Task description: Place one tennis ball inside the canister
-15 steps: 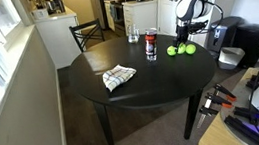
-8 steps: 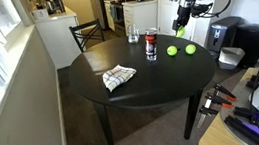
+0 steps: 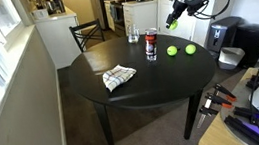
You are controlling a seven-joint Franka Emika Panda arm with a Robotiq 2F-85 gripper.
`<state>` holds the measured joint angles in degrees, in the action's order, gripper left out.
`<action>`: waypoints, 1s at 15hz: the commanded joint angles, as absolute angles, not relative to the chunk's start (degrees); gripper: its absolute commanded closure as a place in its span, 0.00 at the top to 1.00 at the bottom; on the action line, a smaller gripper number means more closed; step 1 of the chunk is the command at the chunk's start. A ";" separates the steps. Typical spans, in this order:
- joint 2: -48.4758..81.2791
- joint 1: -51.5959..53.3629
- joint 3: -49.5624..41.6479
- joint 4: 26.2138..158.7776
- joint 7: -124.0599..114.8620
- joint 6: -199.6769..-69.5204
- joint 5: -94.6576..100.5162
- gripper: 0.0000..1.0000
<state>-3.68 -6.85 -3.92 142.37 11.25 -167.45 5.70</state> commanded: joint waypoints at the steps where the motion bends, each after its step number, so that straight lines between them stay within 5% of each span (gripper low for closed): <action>1: -4.57 -8.23 -2.03 144.48 3.16 -175.84 16.88 0.43; 12: -8.09 -12.91 1.85 143.39 -15.39 -180.57 38.42 0.43; 13: -6.82 -11.66 1.00 141.84 -12.97 -179.46 36.52 0.68; 15: -6.82 -11.69 1.09 142.08 -13.01 -179.46 36.52 0.68</action>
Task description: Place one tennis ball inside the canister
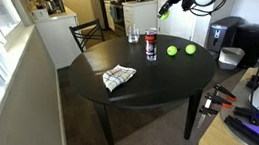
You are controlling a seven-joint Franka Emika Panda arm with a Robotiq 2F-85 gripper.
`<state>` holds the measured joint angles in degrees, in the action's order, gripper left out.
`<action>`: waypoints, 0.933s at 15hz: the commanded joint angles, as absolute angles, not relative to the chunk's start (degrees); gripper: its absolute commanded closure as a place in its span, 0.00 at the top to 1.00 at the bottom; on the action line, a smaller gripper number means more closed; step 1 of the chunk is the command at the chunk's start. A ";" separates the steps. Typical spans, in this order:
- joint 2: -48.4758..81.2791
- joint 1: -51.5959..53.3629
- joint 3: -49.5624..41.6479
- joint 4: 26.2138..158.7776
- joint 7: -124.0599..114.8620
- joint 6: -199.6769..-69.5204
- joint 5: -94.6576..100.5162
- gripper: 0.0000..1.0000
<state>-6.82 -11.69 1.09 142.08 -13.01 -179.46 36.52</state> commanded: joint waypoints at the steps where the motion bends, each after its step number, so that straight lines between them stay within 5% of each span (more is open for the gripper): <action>1: -6.82 -11.70 1.10 142.10 -13.01 -179.46 36.52 0.68; 4: -6.82 -11.71 1.10 142.10 -13.01 -179.46 36.52 0.68; 5: -6.82 -11.72 1.10 142.10 -13.01 -179.46 36.52 0.43; 14: -0.04 -13.19 1.15 138.36 -14.68 -188.77 38.05 0.43</action>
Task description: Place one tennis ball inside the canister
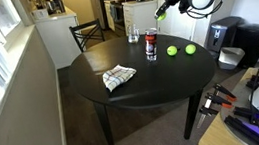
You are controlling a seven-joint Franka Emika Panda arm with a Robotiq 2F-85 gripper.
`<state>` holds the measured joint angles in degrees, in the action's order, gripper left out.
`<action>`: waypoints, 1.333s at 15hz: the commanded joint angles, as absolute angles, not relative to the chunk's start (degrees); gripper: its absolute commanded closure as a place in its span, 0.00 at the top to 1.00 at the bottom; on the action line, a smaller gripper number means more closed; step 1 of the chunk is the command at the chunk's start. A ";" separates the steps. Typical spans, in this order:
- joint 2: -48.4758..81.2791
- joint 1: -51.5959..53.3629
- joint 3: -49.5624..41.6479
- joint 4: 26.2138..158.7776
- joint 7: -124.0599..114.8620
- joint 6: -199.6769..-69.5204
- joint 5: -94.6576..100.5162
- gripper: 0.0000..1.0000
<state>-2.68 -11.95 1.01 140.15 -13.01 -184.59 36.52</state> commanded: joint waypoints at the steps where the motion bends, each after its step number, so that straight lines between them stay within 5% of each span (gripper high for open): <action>1: 0.52 -13.08 1.07 138.00 -14.66 -189.60 37.80 0.43; 20: 11.46 -1.91 1.41 133.63 0.89 -195.73 12.78 0.43</action>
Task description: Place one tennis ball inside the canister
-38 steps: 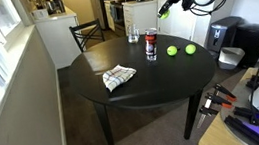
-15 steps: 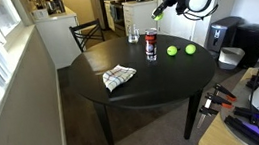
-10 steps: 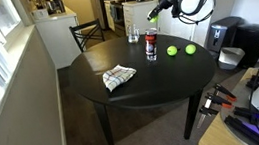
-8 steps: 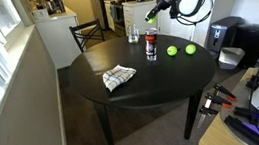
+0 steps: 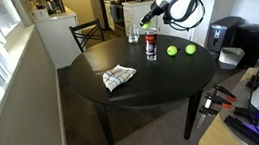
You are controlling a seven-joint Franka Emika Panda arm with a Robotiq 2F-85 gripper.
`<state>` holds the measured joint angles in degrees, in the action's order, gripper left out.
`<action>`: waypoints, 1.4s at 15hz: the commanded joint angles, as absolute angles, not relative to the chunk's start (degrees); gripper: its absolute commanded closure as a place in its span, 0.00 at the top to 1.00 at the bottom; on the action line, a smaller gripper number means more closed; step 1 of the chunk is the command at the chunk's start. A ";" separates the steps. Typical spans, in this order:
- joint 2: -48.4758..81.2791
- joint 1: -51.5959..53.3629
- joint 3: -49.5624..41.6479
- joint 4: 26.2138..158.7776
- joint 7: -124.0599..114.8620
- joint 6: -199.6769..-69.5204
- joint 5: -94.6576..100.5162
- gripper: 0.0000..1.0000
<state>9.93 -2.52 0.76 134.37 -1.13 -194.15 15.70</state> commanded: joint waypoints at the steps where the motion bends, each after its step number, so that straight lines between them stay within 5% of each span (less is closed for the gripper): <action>1: 11.63 -1.72 1.50 133.53 0.96 -195.54 12.49 0.43; 21: 2.85 -1.25 0.41 138.32 0.98 -185.06 10.41 0.43</action>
<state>7.12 -1.26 1.39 136.04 -1.14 -190.82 13.11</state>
